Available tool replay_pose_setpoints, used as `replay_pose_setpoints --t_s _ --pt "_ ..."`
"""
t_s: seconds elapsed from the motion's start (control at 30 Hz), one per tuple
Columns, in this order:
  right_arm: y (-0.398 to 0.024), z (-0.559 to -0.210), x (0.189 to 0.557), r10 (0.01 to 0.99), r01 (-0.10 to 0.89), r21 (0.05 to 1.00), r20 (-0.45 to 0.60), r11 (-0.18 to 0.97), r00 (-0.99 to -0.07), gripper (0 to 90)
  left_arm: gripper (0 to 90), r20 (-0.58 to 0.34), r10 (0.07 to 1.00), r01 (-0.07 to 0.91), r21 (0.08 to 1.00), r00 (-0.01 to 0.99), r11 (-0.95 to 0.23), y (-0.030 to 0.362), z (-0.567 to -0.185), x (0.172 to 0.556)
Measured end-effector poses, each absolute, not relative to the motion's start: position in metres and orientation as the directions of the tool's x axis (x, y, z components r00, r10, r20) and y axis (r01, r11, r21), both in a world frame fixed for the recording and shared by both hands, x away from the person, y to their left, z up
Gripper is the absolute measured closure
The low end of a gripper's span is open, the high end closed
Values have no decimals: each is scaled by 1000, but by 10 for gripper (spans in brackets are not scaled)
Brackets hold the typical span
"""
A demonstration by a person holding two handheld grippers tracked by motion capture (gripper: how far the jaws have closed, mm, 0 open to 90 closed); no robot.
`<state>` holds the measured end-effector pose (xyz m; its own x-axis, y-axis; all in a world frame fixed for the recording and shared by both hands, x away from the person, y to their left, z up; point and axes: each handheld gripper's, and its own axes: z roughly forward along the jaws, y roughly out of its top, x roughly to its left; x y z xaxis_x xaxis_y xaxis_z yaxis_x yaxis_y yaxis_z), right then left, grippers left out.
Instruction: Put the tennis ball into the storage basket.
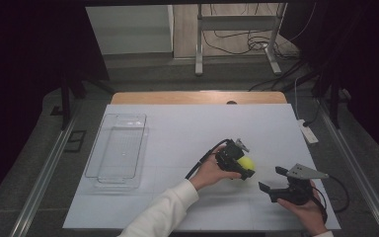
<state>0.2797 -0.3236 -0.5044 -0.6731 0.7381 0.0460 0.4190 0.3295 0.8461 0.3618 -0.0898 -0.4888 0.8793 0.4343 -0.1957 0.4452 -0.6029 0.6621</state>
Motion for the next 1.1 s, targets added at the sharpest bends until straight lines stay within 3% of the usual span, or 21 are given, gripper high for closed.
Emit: replay_pose_setpoints --t_s 1.1 --pt "-323 -505 280 740 420 844 42 333 -671 97 265 -153 438 393 748 886 -535 -66 -461 344"
